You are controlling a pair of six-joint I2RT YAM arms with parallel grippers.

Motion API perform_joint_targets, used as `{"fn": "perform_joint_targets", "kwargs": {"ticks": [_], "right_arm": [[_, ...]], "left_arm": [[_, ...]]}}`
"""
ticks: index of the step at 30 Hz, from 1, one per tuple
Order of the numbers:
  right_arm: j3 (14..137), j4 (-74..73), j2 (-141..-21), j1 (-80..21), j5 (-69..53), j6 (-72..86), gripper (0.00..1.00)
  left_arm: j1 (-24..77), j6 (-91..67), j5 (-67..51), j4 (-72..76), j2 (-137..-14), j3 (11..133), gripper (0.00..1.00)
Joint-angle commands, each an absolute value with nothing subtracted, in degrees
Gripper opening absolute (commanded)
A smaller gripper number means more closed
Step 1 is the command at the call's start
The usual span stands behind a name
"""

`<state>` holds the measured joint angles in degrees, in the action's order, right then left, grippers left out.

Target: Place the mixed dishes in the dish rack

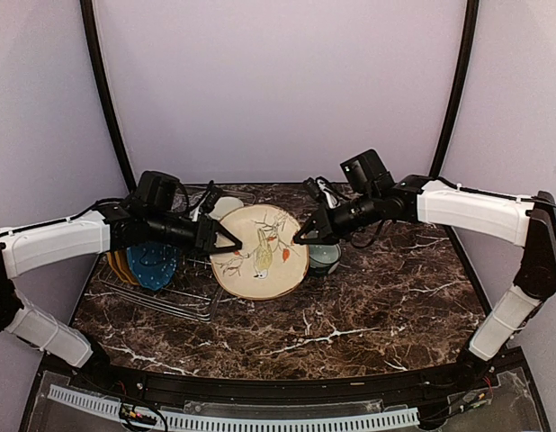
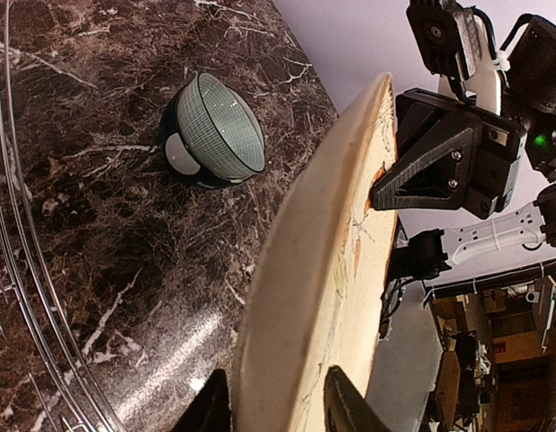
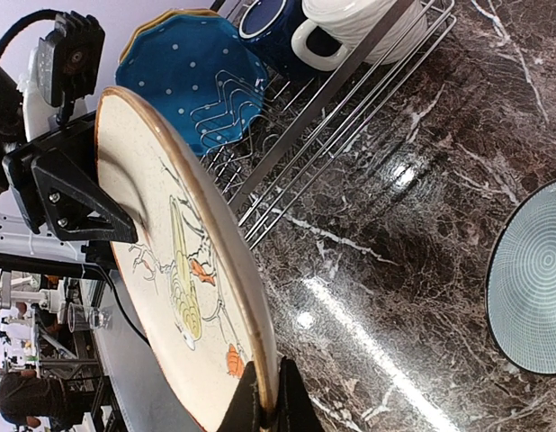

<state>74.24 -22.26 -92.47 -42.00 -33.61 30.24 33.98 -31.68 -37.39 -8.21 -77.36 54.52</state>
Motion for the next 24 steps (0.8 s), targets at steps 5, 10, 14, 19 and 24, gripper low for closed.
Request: {"fn": "perform_joint_targets", "kwargs": {"ticks": [5,10,14,19,24], "right_arm": [[75.94,-15.24,-92.73,-41.75,-36.55,29.68,0.0],[75.68,-15.46,-93.35,-41.66,-36.62,28.93,0.0],[75.5,-15.47,-93.88,-41.62,-37.59,28.38,0.0],[75.37,-15.69,-94.11,-41.66,-38.32,27.87,0.28],[74.88,-16.29,-93.32,-41.67,-37.17,27.07,0.68]], "left_arm": [[34.19,-31.63,-38.91,-7.9,-77.04,55.96,0.2],[34.19,-31.51,-38.99,-7.95,-76.79,56.58,0.07],[34.19,-31.66,-38.67,-7.3,-76.04,56.63,0.01],[34.1,-31.67,-36.3,-6.71,-73.66,56.57,0.01],[33.37,-29.89,-32.72,-10.66,-70.48,57.84,0.01]]}}
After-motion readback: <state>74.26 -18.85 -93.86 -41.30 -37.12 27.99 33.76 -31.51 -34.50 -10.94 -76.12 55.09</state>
